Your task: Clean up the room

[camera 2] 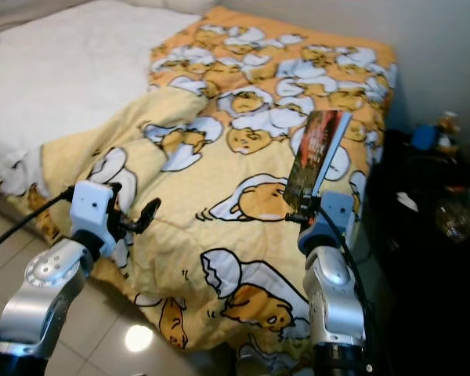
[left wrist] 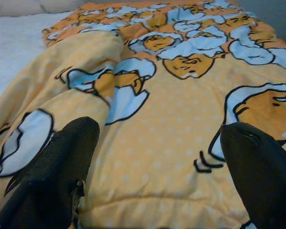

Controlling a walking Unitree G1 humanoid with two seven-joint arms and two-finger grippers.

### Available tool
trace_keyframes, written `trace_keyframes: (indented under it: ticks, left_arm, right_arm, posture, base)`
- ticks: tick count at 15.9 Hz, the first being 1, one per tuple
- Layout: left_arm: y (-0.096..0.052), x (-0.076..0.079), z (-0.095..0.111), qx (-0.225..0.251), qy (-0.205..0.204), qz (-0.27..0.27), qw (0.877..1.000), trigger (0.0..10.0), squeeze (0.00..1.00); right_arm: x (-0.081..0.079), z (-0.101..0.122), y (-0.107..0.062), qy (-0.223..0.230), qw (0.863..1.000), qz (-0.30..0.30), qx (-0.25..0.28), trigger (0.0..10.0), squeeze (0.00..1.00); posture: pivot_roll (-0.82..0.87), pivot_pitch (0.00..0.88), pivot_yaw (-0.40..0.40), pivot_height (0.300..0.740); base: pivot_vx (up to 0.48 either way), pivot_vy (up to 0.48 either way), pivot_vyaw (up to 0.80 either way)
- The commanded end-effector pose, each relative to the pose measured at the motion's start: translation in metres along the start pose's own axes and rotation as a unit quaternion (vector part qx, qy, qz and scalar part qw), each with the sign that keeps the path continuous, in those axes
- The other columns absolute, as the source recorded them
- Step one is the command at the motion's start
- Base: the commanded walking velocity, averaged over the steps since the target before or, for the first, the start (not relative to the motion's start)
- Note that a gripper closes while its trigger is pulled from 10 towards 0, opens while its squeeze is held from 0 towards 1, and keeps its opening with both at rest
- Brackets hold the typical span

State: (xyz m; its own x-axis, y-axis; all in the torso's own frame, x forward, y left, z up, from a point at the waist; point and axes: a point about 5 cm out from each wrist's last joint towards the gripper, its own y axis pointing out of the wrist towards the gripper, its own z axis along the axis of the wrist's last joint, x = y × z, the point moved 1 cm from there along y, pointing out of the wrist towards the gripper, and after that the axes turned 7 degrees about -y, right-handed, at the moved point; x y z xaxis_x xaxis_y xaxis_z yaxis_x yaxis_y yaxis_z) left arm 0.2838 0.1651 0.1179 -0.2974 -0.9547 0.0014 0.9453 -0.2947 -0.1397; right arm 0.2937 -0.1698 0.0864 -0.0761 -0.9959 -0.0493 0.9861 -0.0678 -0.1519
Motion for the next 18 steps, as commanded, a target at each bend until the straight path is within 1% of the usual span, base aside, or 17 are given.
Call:
trace_keyframes:
  ticks: [1,3,5,13,18]
  left_arm:
    - [0.001,-0.004,0.003,-0.001,-0.002,0.003,1.0,10.0,0.0]
    - [0.002,-0.004,0.005,0.003,0.0,-0.001,1.0,10.0,0.0]
    - [0.002,-0.005,0.004,0.001,-0.001,0.002,1.0,10.0,0.0]
    - [0.004,-0.009,0.004,-0.005,0.003,0.015,1.0,10.0,0.0]
    - [0.007,-0.011,0.006,-0.003,0.003,0.019,1.0,10.0,0.0]
  right_arm:
    - [-0.007,0.011,0.003,0.0,1.0,0.011,0.022,10.0,0.0]
    - [-0.011,0.015,0.004,-0.003,1.0,0.018,0.025,10.0,0.0]
    - [-0.011,0.015,0.005,-0.004,0.999,0.02,0.024,10.0,0.0]
    - [-0.015,0.016,0.008,-0.006,0.999,0.027,0.018,10.0,0.0]
    - [-0.025,0.018,0.011,-0.025,0.998,0.051,0.014,10.0,0.0]
  posture:
    - [0.05,0.0,-0.005,0.74]
    - [0.05,0.0,-0.004,0.74]
    - [0.05,0.0,-0.007,0.74]
    - [0.06,0.0,-0.006,0.74]
    - [0.08,0.0,-0.002,0.74]
  base:
    - [0.0,0.0,-0.8]
    - [0.0,0.0,-0.8]
    - [0.0,0.278,-0.8]
    - [0.0,0.321,-0.8]
    - [0.0,0.374,-0.8]
